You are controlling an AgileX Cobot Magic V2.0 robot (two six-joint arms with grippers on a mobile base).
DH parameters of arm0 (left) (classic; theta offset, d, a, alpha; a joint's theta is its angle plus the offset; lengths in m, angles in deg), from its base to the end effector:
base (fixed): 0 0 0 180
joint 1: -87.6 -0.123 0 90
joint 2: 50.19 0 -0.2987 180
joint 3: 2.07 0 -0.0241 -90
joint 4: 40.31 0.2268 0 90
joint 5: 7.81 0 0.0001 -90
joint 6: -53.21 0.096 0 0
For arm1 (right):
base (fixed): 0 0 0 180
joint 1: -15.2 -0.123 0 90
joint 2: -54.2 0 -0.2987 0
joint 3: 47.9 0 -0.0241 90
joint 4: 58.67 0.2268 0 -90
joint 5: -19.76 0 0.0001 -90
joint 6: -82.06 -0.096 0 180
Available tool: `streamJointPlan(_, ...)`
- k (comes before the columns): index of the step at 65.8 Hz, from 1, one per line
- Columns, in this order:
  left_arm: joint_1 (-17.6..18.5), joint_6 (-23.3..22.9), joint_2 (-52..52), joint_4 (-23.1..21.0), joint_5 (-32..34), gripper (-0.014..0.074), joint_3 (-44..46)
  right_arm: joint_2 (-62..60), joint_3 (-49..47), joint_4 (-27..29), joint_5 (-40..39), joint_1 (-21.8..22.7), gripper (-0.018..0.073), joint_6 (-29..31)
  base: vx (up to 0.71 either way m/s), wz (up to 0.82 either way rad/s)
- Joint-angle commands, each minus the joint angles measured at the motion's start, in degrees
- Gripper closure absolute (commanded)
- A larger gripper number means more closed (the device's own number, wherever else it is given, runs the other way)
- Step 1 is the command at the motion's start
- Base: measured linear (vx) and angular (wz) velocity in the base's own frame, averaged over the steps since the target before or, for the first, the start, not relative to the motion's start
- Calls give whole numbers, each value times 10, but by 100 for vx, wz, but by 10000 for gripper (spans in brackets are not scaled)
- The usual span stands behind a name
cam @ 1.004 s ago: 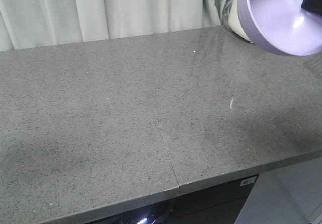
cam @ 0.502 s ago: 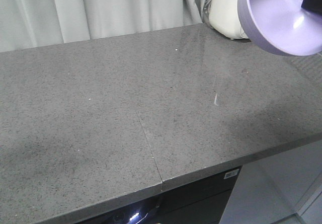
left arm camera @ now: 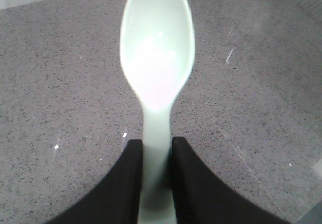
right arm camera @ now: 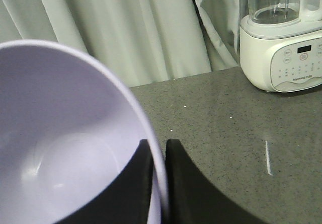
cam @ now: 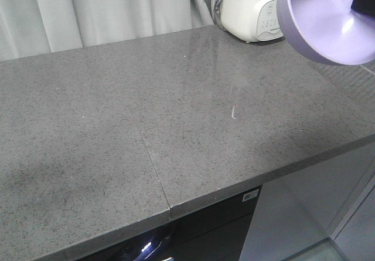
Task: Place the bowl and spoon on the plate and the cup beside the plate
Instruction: 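Drive the base around the counter corner holding spoon and bowl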
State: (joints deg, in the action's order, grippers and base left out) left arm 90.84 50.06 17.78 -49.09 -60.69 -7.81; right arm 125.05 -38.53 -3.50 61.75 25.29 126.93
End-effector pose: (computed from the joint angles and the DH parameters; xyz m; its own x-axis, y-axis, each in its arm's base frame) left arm 0.1747 -0.0216 0.4302 -0.6068 -0.1122 -0.7869 0.0654 0.9796 -0.1900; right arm 0.2041 0.0173 0.4434 -0.3077 0.0847 -0.9477 -0.3588 0.9122 0.1980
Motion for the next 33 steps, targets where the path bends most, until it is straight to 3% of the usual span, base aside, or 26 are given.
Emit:
streamJointPlan(1,3,-2,-11,-10,33,602,14,-11,-19,26,-20,-1,569,6,-1,-11)
streamJointPlan(33,3,-2,-11,-10,33,602,14,-11,-19,26,-20,-1,569,6,-1,-11)
